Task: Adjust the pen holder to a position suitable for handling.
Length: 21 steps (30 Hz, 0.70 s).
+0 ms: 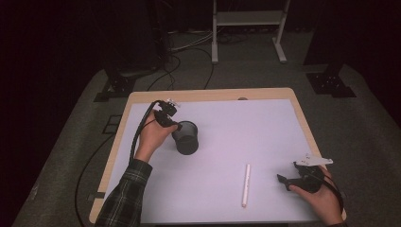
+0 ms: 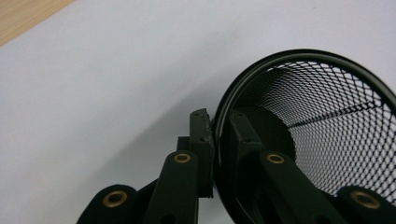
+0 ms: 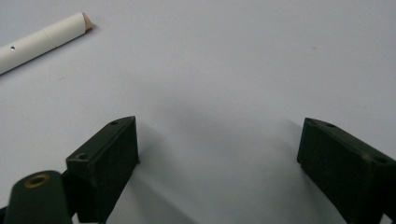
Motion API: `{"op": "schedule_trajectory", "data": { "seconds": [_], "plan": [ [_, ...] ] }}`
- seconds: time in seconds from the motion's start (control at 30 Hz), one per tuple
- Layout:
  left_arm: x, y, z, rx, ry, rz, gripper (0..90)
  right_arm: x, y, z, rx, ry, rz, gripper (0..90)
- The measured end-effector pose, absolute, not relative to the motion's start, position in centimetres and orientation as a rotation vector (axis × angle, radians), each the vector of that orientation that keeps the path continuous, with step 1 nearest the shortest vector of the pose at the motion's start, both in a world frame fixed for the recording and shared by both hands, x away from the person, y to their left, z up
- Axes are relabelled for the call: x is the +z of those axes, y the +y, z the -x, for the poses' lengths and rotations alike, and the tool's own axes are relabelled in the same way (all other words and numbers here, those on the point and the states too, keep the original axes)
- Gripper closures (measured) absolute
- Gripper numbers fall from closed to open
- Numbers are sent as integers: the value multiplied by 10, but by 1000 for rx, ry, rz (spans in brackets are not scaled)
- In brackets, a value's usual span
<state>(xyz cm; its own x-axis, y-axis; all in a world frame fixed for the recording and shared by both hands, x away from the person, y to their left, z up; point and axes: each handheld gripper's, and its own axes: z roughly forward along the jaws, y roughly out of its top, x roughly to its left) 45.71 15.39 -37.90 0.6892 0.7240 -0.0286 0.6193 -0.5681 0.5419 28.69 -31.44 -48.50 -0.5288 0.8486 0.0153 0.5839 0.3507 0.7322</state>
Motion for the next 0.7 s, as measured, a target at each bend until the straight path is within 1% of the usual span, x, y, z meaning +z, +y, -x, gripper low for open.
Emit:
{"op": "schedule_trajectory", "data": {
  "seconds": [0.07, 0.1, 0.23, 0.4, 0.7],
  "plan": [
    [-379, 154, -457, 259, 1031, -2369, 827, -485, -314, -287, 993, 2251, -1260, 113],
    [-377, 154, -455, 233, 1022, -2360, 829, -485, -314, -287, 993, 2251, -1260, 113],
    [-374, 154, -452, 248, 1003, -2378, 832, -485, -314, -287, 992, 2251, -1260, 113],
    [-371, 154, -450, 234, 986, -2370, 832, -485, -314, -287, 992, 2251, -1261, 113],
    [-357, 151, -431, 214, 920, -2382, 832, -485, -314, -287, 993, 2251, -1261, 113]
  ]
}}
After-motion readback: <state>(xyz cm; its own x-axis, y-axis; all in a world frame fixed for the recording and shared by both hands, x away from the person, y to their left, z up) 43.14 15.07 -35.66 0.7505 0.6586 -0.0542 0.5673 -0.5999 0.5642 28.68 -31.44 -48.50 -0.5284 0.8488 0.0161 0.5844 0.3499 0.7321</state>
